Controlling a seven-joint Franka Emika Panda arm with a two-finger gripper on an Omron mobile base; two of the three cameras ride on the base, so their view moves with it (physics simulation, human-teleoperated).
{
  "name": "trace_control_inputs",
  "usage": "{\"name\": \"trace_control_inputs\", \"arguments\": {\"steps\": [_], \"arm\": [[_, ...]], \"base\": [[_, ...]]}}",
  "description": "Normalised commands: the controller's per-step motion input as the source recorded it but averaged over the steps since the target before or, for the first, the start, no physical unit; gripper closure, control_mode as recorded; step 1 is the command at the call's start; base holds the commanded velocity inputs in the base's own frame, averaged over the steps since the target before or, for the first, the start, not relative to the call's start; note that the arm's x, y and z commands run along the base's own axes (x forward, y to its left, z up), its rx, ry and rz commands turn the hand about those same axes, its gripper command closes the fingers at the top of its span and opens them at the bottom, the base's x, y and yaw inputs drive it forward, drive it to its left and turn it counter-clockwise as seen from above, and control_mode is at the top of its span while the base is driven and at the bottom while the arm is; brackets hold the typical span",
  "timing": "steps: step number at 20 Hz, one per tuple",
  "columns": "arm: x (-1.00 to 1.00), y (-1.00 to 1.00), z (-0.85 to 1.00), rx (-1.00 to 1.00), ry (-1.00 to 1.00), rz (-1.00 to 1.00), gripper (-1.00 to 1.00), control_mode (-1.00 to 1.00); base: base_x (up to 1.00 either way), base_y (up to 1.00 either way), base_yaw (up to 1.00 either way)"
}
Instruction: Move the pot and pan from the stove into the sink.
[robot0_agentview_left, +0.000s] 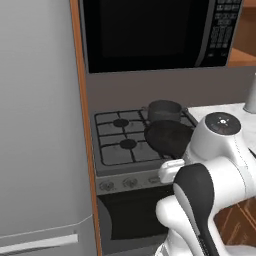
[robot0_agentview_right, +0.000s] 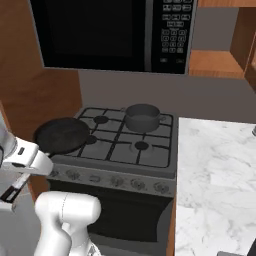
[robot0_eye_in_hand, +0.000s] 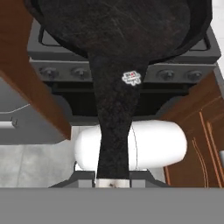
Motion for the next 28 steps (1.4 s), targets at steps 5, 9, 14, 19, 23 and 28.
{"name": "trace_control_inputs", "arguments": {"steps": [5,9,14,19,23,28], "arm": [[0.00,0.00,0.00,0.00,0.00,0.00,1.00,1.00],[0.00,0.00,0.00,0.00,0.00,0.00,1.00,1.00],[0.00,0.00,0.00,0.00,0.00,0.00,1.00,1.00],[0.00,0.00,0.00,0.00,0.00,0.00,1.00,1.00],[0.00,0.00,0.00,0.00,0.00,0.00,1.00,1.00],[0.00,0.00,0.00,0.00,0.00,0.00,1.00,1.00]], "base": [[-0.90,-0.04,0.00],[-0.70,-0.01,0.00],[-0.31,0.00,0.00],[0.00,0.00,0.01],[0.00,0.00,0.05],[-0.04,-0.05,-0.04]]}}
